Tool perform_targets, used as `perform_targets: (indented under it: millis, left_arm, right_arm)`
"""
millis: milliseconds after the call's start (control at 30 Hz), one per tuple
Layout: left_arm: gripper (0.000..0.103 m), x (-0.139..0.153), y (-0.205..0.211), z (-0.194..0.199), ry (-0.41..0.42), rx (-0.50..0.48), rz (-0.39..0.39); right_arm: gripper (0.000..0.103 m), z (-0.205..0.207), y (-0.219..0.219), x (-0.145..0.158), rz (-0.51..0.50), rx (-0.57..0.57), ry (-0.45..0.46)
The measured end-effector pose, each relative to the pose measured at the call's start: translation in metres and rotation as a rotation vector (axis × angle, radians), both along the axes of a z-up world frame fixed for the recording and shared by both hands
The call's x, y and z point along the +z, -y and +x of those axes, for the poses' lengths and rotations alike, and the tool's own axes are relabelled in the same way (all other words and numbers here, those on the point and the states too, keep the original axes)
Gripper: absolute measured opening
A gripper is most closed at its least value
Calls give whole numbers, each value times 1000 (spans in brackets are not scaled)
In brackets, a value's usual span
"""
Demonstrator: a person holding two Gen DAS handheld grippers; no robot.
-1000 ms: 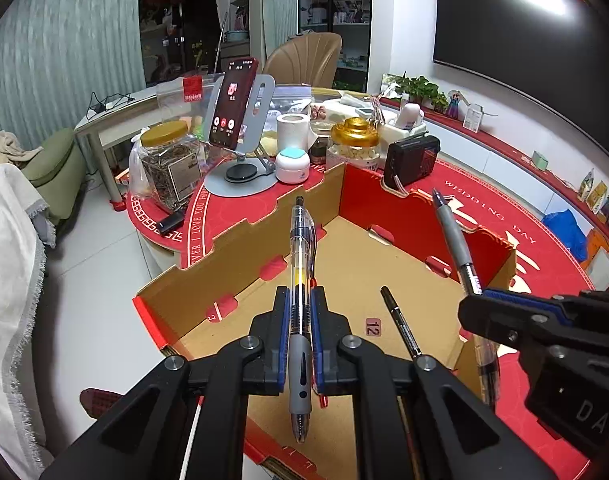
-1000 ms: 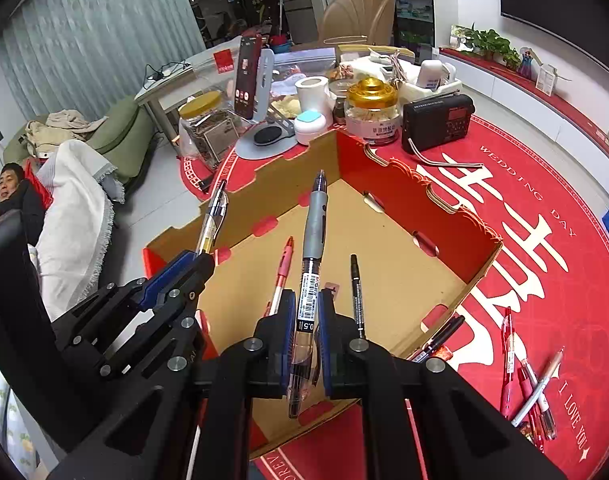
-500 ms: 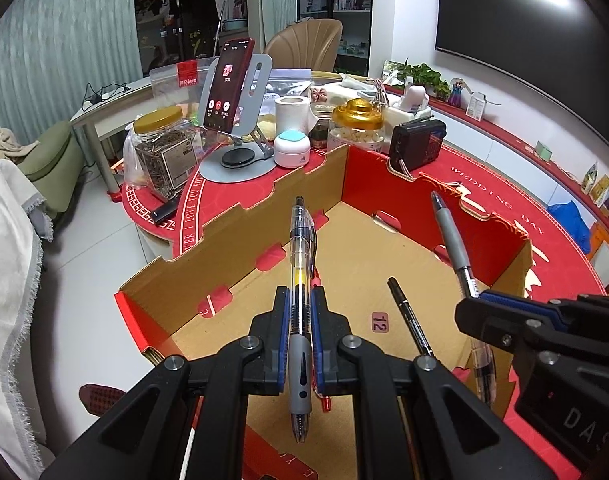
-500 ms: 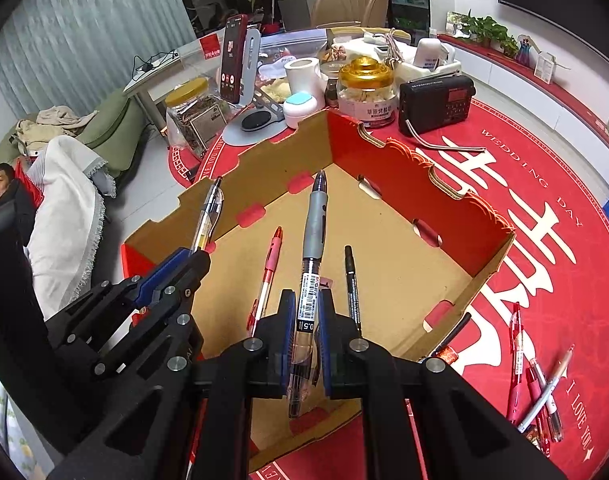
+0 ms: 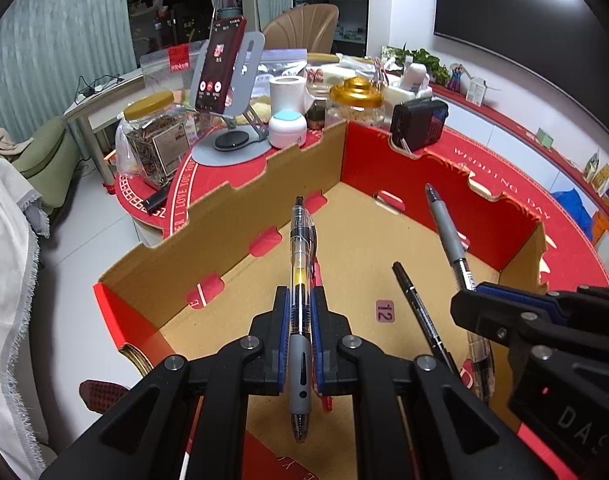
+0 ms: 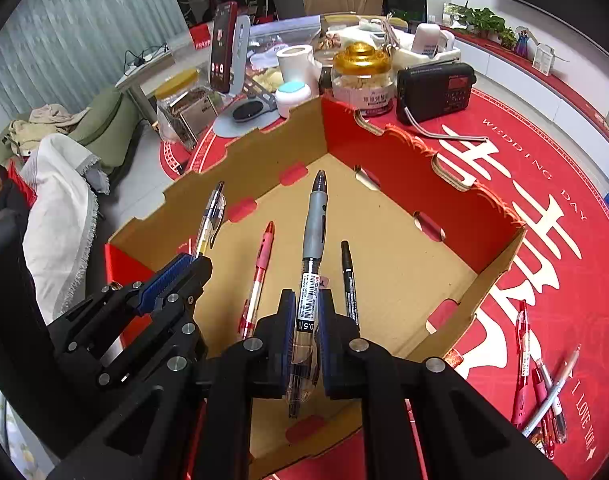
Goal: Organize rigid objects
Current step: 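Open both tools to release the pens inside the box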
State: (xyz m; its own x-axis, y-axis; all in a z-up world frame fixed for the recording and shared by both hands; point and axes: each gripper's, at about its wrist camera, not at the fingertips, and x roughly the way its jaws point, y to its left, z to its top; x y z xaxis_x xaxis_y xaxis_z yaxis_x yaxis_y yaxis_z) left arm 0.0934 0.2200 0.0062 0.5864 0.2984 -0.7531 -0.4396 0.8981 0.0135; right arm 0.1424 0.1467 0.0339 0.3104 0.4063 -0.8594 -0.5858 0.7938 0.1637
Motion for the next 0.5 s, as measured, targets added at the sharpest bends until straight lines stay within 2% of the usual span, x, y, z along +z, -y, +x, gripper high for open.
perform_targets:
  millis: [267,333,367,400,467,500]
  left_arm:
    - [11,-14,5,8,-59,-34,-9]
    - [14,-13,4,8,-66,-30,-7]
    - [34,-13,4,8,-72,-26,8]
    - [62,-12,3,7,-76,-13,25]
    - [92,-9,-2,3,-64,8,19]
    - [95,-7,-5,0,-57,30,20]
  right_arm:
    - [12,8,-1,-17,-32,-15,-31]
    - [12,9,-1,-21,-34,0,-54]
    - [12,9,-1,-22,-36,10,-63]
    - [13,9,-1,-21,-39,9,-62]
    - [14,10,4,-17,-48,-16,-43]
    - [40,11,7,-14,-40,-23,-41]
